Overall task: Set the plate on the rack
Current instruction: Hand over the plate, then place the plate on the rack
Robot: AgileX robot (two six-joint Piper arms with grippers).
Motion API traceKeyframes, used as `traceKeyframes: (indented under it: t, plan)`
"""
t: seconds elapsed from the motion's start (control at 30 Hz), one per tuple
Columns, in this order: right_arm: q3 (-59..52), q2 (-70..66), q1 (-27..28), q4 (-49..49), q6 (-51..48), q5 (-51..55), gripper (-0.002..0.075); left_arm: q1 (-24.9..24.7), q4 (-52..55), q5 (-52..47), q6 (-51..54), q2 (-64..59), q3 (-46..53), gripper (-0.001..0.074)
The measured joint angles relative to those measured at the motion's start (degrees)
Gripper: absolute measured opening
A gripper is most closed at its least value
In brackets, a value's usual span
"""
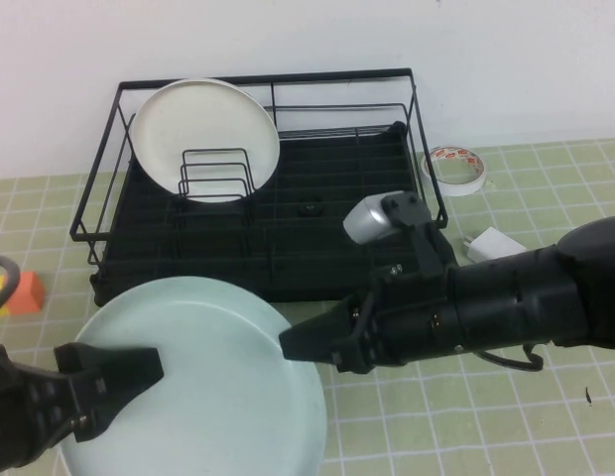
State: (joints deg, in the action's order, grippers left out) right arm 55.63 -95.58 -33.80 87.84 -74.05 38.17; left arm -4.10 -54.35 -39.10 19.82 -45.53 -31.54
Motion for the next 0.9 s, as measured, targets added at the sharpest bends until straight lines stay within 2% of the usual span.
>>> traceKeyframes:
  t: [0.07, 0.2, 0.23, 0.3, 0.37, 0.43, 0.53, 0.63, 0.73, 0.8, 0.83, 0.9]
  plan:
    - [0.0, 0.1, 0.0, 1.9, -3.3, 0.1, 0.0013, 0.0, 0.0, 0.2, 2.3, 0.0, 0.0, 0.0421]
    - [0.0, 0.1, 0.0, 4.5, -13.8, 2.0, 0.0016, 0.0, -0.8, 0.5, 7.7, 0.0, 0.0, 0.0159]
    - [0.0, 0.1, 0.0, 5.4, -16.5, 2.0, 0.0022, 0.0, -1.9, 0.2, 9.5, 0.0, 0.0, 0.0115]
    - [-0.2, -0.1, 0.0, 6.7, -21.0, 2.5, 0.0057, 0.0, -2.7, 0.4, 13.6, 0.2, 0.0, 0.0112]
    - [-0.2, -0.1, 0.0, 7.2, -23.8, 3.2, 0.0129, 0.0, -2.9, 0.7, 19.2, 0.2, 0.0, 0.0112]
    - [0.4, -0.1, 0.0, 7.9, -25.3, 4.4, 0.0242, 0.0, -2.3, 0.9, 26.4, 0.2, 0.0, 0.0111]
    - [2.5, 0.5, 0.0, 8.4, -26.1, 6.2, 0.0393, 0.0, -3.6, 1.8, 40.3, 0.0, 0.0, 0.0111]
    - [4.5, 3.0, 1.6, 8.5, -26.1, 6.9, 0.0461, 0.0, -11.0, 5.0, 57.6, 0.0, 0.0, 0.0111]
    - [5.3, 7.1, 4.8, 8.5, -24.7, 7.1, 0.0467, 0.0, -22.2, 7.8, 80.3, 0.0, 0.0, 0.0111]
    - [5.6, 10.3, 7.3, 6.0, -22.3, 7.4, 0.0428, 0.0, -30.1, 9.1, 95.7, 0.0, 0.0, 0.0111]
    - [5.7, 12.3, 8.7, 3.3, -20.6, 7.7, 0.0386, 0.0, -34.4, 9.3, 104.1, 0.0, 0.0, 0.0111]
    - [5.7, 16.3, 11.3, -3.5, -16.9, 9.1, 0.0253, 0.0, -39.0, 10.2, 116.4, -0.1, -0.1, 0.0111]
